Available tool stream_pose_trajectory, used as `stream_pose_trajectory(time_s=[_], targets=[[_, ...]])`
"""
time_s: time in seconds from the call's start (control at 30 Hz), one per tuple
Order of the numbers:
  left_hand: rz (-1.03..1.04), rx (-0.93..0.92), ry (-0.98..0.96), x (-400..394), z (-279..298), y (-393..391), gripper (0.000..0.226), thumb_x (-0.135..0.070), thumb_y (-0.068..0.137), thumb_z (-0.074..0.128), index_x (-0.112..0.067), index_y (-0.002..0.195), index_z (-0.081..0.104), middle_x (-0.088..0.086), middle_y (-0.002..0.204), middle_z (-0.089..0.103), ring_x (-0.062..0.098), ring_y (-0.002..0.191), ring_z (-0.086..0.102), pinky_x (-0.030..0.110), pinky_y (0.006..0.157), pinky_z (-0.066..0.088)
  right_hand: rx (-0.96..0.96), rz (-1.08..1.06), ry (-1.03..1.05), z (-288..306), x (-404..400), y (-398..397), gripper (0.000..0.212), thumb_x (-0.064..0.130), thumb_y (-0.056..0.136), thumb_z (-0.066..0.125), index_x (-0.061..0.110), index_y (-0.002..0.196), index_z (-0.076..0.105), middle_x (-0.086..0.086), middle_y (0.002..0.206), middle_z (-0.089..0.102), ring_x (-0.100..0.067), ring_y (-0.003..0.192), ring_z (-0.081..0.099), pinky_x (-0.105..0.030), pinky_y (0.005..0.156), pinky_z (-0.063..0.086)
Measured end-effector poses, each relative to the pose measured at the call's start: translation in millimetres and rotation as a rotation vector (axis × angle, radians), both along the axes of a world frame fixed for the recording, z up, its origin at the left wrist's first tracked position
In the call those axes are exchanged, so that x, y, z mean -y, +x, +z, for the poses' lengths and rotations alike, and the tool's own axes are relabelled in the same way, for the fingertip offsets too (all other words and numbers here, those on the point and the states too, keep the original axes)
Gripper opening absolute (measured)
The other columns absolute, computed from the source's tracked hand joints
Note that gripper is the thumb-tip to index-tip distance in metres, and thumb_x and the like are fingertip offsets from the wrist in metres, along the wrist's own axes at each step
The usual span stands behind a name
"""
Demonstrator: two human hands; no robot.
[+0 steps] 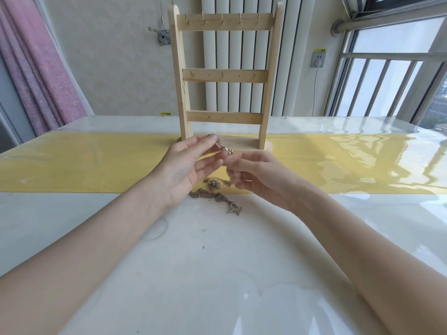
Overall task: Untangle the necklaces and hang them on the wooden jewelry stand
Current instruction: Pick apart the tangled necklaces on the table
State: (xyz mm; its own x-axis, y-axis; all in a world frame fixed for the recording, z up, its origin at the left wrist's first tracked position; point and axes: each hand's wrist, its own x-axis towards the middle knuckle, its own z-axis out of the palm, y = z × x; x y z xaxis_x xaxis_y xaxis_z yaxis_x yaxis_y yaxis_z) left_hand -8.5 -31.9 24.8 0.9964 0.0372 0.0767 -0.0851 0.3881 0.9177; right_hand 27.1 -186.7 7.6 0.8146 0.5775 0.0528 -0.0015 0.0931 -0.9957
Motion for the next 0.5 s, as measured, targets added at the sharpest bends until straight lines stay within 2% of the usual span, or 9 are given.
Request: stream_pose_trajectory(time_s=[0.1, 0.23, 0.3, 0.37, 0.5], targets=[[-0.029, -0.064, -0.143, -2, 1, 1, 0.018, -0.015, 0.093, 0.054, -0.007, 0.079, 0.059, 0.009, 0.08, 0.068, 0.017, 0.075, 0.069, 0.024, 0.07, 0.058, 0.037, -0.157, 0.065, 4, 6, 4, 0.011, 0.008, 0.089, 0.062, 0.007, 0.079, 0.061, 0.004, 0.057, 0.038, -0.009, 0.052, 0.037, -0.021, 0.058, 0.031], [-0.086, -0.157, -0.11, 1, -3, 0, 0.013, -0.009, 0.092, 0.054, -0.005, 0.08, 0.058, 0.012, 0.078, 0.067, 0.014, 0.066, 0.066, 0.02, 0.063, 0.057, 0.112, -0.289, 0.079, 12, 9, 5, 0.011, 0.009, 0.089, 0.063, 0.009, 0.078, 0.062, 0.012, 0.046, 0.037, -0.008, 0.047, 0.031, -0.02, 0.053, 0.026], [-0.138, -0.171, 0.013, 3, -4, -1, 0.005, -0.009, 0.09, 0.056, -0.007, 0.087, 0.06, 0.007, 0.074, 0.067, 0.009, 0.059, 0.061, 0.015, 0.054, 0.051, 0.163, -0.33, 0.069, 15, 10, 4, 0.011, 0.01, 0.088, 0.064, 0.011, 0.078, 0.061, 0.013, 0.047, 0.038, -0.009, 0.049, 0.03, -0.02, 0.052, 0.025], [-0.162, -0.146, 0.149, 6, -4, -3, 0.007, -0.01, 0.089, 0.058, -0.01, 0.095, 0.061, 0.001, 0.073, 0.067, 0.005, 0.057, 0.056, 0.014, 0.051, 0.046, 0.231, -0.343, 0.041, 17, 10, 3, 0.012, 0.01, 0.088, 0.064, 0.011, 0.077, 0.062, 0.006, 0.055, 0.04, -0.01, 0.05, 0.028, -0.02, 0.051, 0.024], [0.012, 0.036, 0.546, 9, -8, -2, 0.016, -0.014, 0.088, 0.062, -0.023, 0.101, 0.066, -0.008, 0.085, 0.06, 0.005, 0.071, 0.053, 0.017, 0.062, 0.045, 0.372, -0.28, -0.067, 21, 4, -2, 0.013, 0.008, 0.089, 0.065, 0.01, 0.076, 0.062, -0.012, 0.07, 0.041, -0.008, 0.045, 0.027, -0.016, 0.044, 0.024]])
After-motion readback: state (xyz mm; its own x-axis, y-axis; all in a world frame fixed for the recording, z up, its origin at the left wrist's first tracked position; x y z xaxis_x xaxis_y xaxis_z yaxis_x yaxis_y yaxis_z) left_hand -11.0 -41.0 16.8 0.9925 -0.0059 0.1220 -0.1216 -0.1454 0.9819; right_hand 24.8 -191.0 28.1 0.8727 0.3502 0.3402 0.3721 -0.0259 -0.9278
